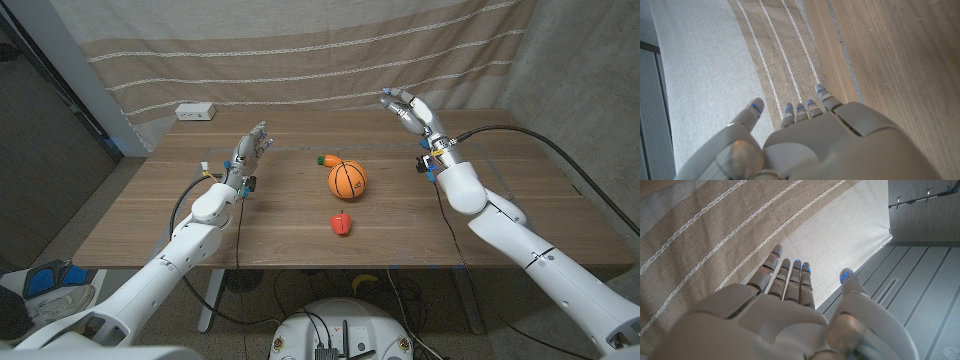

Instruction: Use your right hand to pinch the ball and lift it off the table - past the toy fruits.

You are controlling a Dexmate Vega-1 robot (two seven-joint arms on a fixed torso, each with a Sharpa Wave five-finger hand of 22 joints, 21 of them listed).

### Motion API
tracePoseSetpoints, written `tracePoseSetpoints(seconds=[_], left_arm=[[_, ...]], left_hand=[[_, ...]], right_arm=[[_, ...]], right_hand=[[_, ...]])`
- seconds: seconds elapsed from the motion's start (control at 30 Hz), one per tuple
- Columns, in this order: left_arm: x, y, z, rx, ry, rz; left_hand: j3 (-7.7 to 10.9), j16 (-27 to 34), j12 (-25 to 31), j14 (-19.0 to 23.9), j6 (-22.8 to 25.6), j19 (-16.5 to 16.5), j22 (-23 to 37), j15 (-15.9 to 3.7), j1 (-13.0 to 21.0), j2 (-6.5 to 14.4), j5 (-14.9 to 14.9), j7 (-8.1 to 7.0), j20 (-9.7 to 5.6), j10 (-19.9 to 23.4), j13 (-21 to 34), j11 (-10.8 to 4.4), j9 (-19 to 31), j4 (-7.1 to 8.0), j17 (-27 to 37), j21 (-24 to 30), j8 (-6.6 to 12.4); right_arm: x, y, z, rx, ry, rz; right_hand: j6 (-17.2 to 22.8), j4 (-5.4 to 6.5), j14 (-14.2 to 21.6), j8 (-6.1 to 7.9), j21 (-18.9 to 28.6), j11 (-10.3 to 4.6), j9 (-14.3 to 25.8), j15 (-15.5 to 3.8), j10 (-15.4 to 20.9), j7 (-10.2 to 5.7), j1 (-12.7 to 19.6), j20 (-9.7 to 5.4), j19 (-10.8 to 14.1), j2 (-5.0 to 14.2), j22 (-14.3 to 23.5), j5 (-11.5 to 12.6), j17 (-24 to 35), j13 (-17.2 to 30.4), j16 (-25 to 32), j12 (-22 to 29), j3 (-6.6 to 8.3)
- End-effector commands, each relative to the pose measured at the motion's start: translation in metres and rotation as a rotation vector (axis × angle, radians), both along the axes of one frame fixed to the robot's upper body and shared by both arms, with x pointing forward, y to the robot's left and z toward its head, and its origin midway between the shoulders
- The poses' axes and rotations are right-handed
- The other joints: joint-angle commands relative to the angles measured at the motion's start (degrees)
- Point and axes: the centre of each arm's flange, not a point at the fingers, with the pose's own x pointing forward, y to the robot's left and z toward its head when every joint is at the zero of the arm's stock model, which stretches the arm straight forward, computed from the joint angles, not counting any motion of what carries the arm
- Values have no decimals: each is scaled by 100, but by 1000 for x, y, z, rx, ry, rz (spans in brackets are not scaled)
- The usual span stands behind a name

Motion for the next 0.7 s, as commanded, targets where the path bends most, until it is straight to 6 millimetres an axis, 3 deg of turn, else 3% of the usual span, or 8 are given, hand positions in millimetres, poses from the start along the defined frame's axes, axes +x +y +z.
tracePoseSetpoints(seconds=[0.03, 0.7], left_arm=[[-1, -1, -1, 2, 2, -1], [-2, -3, -4, 1, 5, -6]], left_hand=[[7, 27, 24, -35, -4, 51, 21, -28, -44, 175, -14, -46, 2, -37, 26, -2, 22, -37, 12, -15, 18], [14, 27, 25, -37, -4, 54, 21, -20, -67, 180, -14, -51, 3, -35, 26, 5, 22, -59, 12, -23, 17]], right_arm=[[-1, 10, -5, -42, 6, -22], [1, 26, -12, -125, 28, -42]], right_hand=[[67, -39, 23, 42, -3, -14, 8, -39, 33, -17, 58, 20, 42, 12, 24, 37, -3, 16, 11, 27, 14], [92, -71, 20, 36, -11, -39, 9, -65, 52, -69, 73, 3, 55, 20, 25, 48, -24, 11, 11, 25, 18]])
